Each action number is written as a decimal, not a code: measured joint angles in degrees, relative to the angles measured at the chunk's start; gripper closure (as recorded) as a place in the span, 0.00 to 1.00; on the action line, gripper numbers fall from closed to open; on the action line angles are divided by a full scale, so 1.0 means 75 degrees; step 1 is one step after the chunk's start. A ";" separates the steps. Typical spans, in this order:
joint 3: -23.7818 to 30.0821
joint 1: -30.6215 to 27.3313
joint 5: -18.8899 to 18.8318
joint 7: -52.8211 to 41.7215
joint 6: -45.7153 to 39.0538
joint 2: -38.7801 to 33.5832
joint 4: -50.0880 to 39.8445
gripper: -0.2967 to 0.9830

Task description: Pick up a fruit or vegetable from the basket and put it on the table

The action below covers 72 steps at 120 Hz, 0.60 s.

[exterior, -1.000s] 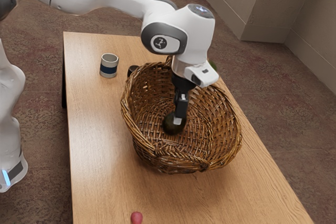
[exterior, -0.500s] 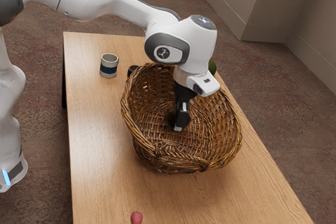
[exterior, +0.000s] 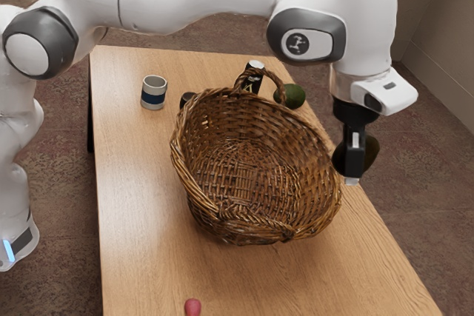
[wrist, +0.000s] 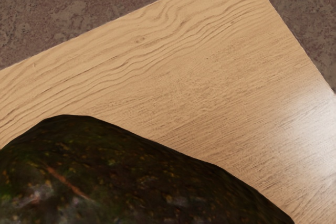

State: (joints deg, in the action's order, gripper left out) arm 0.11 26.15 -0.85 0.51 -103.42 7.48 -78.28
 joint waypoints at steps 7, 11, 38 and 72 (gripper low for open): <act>0.0015 0.0230 0.0017 -0.0009 0.0258 0.0999 0.1235 0.45; 0.0012 0.0364 0.0023 -0.0015 0.0384 0.1571 0.1895 0.45; -0.0034 0.1062 -0.0065 -0.0047 0.1238 0.3996 0.4785 0.46; -0.0072 0.1097 -0.0046 -0.0100 0.1642 0.4038 0.4851 0.27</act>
State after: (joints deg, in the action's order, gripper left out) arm -0.42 34.38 -1.20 -0.24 -91.11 37.77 -41.90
